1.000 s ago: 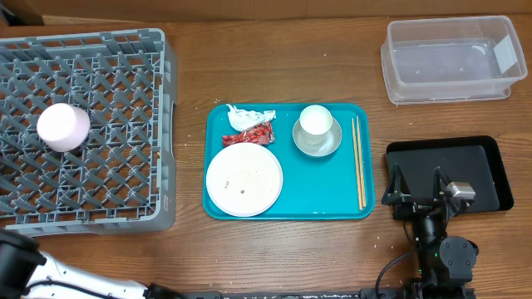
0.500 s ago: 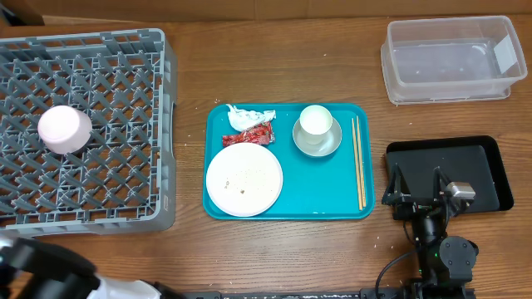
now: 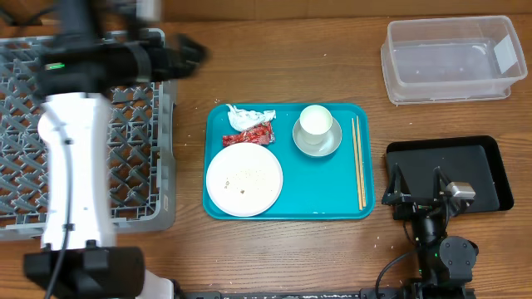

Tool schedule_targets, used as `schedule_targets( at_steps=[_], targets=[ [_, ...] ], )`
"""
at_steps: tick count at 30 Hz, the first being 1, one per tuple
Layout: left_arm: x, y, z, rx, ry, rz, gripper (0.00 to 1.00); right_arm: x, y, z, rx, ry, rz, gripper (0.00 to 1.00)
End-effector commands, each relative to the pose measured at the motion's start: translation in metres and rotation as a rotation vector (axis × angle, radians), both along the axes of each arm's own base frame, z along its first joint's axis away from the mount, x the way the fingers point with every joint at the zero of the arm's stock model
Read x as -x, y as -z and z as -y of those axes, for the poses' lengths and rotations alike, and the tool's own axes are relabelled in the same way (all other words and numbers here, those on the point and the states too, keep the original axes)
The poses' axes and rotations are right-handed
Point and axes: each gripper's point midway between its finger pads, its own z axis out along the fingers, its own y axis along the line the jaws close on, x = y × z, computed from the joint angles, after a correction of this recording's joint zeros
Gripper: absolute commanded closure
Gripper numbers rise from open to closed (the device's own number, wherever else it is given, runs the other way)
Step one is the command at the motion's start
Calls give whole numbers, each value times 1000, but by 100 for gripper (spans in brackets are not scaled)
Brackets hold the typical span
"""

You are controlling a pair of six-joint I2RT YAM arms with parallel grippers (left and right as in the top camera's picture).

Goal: Sort waste into correct bins and load items into the dishwasher
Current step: 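Move the left gripper to the white cup and grasp its rim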

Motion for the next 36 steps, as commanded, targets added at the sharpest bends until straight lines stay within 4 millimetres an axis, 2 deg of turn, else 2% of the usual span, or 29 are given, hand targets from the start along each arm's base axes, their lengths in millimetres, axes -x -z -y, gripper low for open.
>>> schedule_targets(
  at_steps=[1,2,5,10,12,14,15,18,20,23,29,31,33,36],
  targets=[
    [1,19,45,-253,101,70,0,0,2,2,4,12,3,0],
    [5,26,67,-298,154,81,0,0,2,2,4,12,3,0],
    [14,54,113,-434,251,79,0,0,2,2,4,12,3,0],
    [23,110,169,-632,338,56,0,0,2,2,4,12,3,0],
    [27,130,184,-692,367,49,0,0,2,2,4,12,3,0],
    [26,149,191,-762,371,45,1,0,2,2,4,12,3,0],
    [26,159,194,-793,376,38,4,0,2,2,4,12,3,0],
    [30,186,204,-825,413,4,8,0,2,2,4,12,3,0],
    [34,203,209,-842,436,-21,16,0,2,2,4,12,3,0],
    [36,219,215,-856,456,-39,18,0,2,2,4,12,3,0],
    [33,219,223,-841,454,-11,22,0,2,2,4,12,3,0],
    [32,219,226,-835,465,-1,27,0,2,2,4,12,3,0],
    [37,220,233,-807,516,-1,36,0,2,2,4,12,3,0],
    [44,219,239,-802,556,8,39,0,2,2,4,12,3,0]
  ],
)
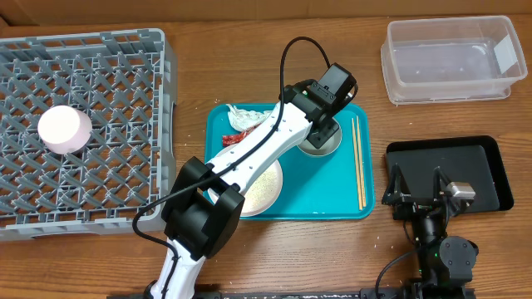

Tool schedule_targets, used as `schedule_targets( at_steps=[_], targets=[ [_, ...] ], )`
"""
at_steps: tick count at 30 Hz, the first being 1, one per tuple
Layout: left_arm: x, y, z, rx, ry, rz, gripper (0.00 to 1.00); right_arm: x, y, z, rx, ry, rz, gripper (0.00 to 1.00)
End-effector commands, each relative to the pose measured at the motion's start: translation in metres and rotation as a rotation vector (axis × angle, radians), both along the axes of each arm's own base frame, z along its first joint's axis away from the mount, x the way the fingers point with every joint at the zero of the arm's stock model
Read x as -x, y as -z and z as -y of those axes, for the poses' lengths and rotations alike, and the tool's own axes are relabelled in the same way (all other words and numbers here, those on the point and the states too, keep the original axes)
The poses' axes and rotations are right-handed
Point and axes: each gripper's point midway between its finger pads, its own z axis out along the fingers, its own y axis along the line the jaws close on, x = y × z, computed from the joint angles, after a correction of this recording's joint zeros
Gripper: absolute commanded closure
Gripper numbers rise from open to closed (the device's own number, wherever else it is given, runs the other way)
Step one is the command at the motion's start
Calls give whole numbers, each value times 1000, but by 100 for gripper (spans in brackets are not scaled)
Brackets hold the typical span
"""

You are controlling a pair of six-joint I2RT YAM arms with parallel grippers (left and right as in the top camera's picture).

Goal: Sort waste into correct bins and load items into the dishwasher
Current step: 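Move the left gripper to the white cup and grasp its rim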

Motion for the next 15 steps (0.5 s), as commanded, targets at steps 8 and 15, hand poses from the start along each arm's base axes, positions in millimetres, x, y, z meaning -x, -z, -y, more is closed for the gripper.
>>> schedule_targets(
  at_steps=[8,15],
  targets=[
    [18,-7,40,45,142,29,36,0,2,2,4,12,4,0],
    [22,-3,45,66,152,1,44,0,2,2,4,12,4,0]
  ],
)
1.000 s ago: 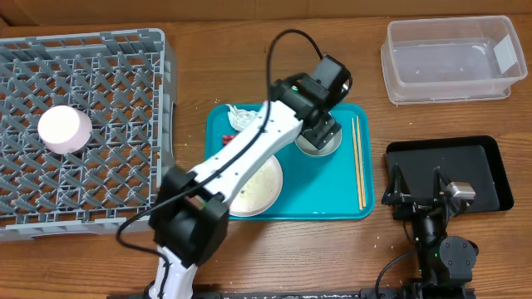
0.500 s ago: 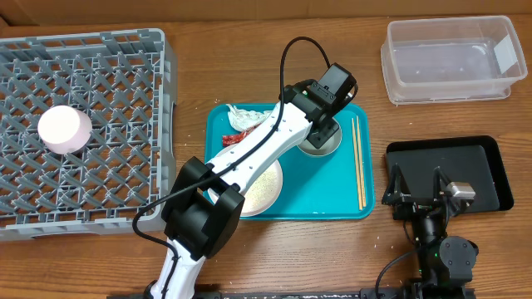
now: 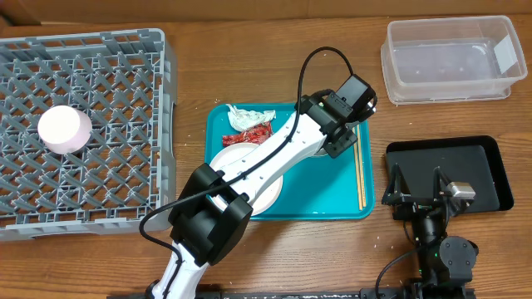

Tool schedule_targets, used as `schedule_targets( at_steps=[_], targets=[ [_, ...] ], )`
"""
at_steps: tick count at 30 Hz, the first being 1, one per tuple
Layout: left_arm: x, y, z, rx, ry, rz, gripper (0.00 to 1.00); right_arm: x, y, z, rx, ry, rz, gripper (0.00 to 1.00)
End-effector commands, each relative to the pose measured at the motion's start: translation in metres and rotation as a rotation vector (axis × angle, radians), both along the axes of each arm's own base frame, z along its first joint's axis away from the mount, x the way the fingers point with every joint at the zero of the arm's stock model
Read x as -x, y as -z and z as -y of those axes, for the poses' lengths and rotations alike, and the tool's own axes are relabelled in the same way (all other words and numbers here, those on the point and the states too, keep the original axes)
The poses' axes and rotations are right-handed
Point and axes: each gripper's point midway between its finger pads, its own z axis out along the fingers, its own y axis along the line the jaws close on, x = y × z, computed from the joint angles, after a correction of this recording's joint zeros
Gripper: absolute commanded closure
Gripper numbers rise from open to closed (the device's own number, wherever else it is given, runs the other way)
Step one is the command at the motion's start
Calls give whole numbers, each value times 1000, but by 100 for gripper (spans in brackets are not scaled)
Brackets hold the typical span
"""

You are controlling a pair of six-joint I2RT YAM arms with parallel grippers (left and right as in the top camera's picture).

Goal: Sort waste into correct bins and load items into the dishwasher
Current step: 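Move the left gripper to the white cup and grasp its rim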

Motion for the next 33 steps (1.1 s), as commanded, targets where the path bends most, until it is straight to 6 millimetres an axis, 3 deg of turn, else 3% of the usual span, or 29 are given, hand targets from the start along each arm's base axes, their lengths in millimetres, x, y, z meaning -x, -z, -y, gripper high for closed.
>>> schedule_targets(
  at_steps=[1,4,15,22,28,31,33],
  targets=[
    [0,4,1,2,16,-15,48,0,2,2,4,12,3,0],
    [-1,13,-2,-22,9,-19,56,0,2,2,4,12,3,0],
    [-8,18,-9,-28,-21,-24,59,0,2,2,4,12,3,0],
    [-16,19,-19,-18,-74,-35,67,0,2,2,4,12,3,0],
    [-13,20,-15,6,-69,-57,80,0,2,2,4,12,3,0],
    [-9,18,-8,43,-51,-82,96,0,2,2,4,12,3,0],
    [-7,7,3,104,-42,-102,96,0,2,2,4,12,3,0]
  ],
)
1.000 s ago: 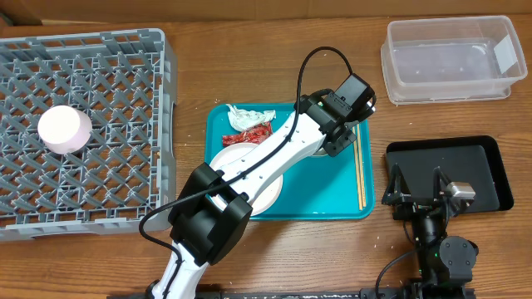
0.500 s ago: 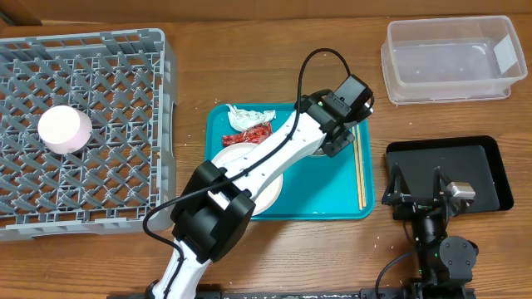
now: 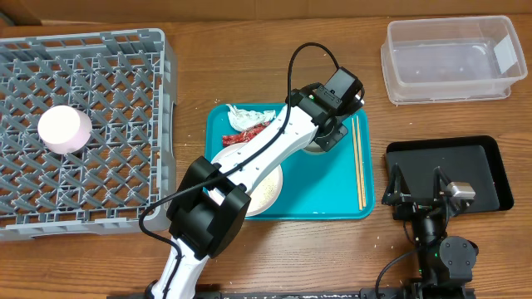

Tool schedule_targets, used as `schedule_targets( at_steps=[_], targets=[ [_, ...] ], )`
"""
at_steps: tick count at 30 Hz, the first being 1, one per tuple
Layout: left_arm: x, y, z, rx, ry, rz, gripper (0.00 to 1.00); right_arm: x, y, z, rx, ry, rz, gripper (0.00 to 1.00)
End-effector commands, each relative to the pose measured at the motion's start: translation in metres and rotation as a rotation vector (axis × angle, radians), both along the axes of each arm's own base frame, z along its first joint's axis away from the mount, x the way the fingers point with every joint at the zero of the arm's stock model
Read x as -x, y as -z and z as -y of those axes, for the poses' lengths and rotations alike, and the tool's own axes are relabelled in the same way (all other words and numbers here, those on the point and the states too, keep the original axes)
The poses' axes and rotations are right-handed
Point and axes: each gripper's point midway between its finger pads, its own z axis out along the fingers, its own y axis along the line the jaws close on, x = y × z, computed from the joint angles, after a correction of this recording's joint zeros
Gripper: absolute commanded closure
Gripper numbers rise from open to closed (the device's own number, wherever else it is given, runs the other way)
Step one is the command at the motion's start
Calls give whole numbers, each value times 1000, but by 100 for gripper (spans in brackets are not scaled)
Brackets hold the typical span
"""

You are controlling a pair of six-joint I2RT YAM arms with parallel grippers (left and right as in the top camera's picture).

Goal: Sort waste into correct bins and load items into the dishwasher
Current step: 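Move the left gripper to the white cup and grasp its rim, then lift the white cup off the saucer and place it in the rack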

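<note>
My left arm reaches across the teal tray point(image 3: 218, 208), and its gripper point(image 3: 332, 124) hangs over the grey saucer point(image 3: 317, 149). Only the saucer's lower rim shows. No cup shows on the saucer, and the jaws are hidden by the wrist. A white plate point(image 3: 264, 189) with crumbs lies partly under the arm. On the tray's far left are a crumpled white tissue point(image 3: 248, 115) and a red wrapper point(image 3: 237, 135). Two chopsticks point(image 3: 357, 162) run along its right side. A pale pink cup point(image 3: 65, 129) sits upside down in the grey dishwasher rack point(image 3: 125, 166). My right gripper point(image 3: 418, 184) rests open.
A clear plastic bin point(image 3: 453, 58) stands at the back right. A black bin point(image 3: 478, 166) lies on the right, with my right arm at its near edge. The rack fills the left of the table.
My left gripper has shifted a little to the left, from beside the chopsticks at the tray's right side to over the saucer. The right arm has not moved.
My left arm first hung over the rack while a white cup stood on the saucer in the tray. Then the arm reached across the tray onto the saucer, and a pink cup showed in the rack. The gripper then stood nearer the chopsticks, and now over the saucer again.
</note>
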Motion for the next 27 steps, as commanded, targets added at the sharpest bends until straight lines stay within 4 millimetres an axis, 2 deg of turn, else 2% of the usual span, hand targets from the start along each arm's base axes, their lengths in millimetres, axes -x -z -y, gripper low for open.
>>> schedule_targets(
  at_steps=[1,3,5,7,8,11,13,15,17,18,20,22,25,26,27],
  targets=[
    [4,-14,21,109,11,-47,96,0,2,2,4,12,3,0],
    [2,-35,29,166,-2,-41,96,0,2,2,4,12,3,0],
    [2,-68,38,243,-10,-30,96,0,2,2,4,12,3,0],
    [0,-106,44,315,-29,-8,96,0,2,2,4,12,3,0],
    [-1,-131,45,354,-49,14,96,0,2,2,4,12,3,0],
    [-5,-184,35,421,-89,75,96,0,2,2,4,12,3,0],
    [-8,-220,16,466,-138,107,96,0,2,2,4,12,3,0],
    [-12,-246,-15,495,-219,118,96,0,2,2,4,12,3,0],
    [-19,-264,-57,512,-332,125,96,0,2,2,4,12,3,0],
    [-26,-273,-93,518,-449,131,96,0,2,2,4,12,3,0],
    [-40,-288,-195,588,-836,110,96,0,2,2,4,12,3,0],
    [-39,-290,-249,636,-1016,72,96,0,2,2,4,12,3,0],
    [-34,-285,-311,674,-1120,8,96,0,2,2,4,12,3,0],
    [-29,-276,-347,700,-1179,-44,96,0,2,2,4,12,3,0],
    [-28,-273,-361,719,-1193,-65,96,0,2,2,4,12,3,0]
  ],
)
